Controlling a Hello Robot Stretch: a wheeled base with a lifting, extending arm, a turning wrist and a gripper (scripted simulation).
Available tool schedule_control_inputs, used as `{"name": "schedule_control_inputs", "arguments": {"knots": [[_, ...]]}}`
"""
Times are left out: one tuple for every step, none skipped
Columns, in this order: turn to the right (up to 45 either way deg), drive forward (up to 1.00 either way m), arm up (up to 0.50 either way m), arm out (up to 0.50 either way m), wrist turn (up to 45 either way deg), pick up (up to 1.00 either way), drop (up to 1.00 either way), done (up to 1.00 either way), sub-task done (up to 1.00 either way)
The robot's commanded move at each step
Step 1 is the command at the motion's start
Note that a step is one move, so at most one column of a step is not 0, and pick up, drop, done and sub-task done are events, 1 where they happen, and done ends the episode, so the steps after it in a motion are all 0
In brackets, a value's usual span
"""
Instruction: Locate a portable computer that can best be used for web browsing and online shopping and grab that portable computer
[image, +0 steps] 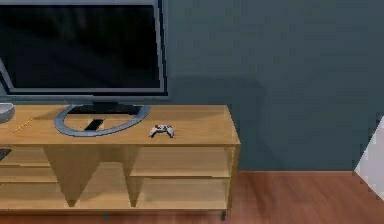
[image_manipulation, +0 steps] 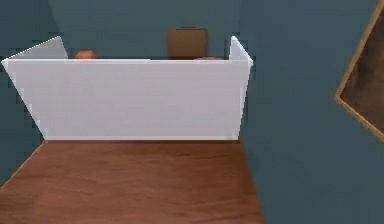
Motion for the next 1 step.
{"name": "schedule_control_inputs", "arguments": {"knots": [[-45.0,0.00,0.00,0.00,0.0,0.00,0.00,0.00,0.00]]}}
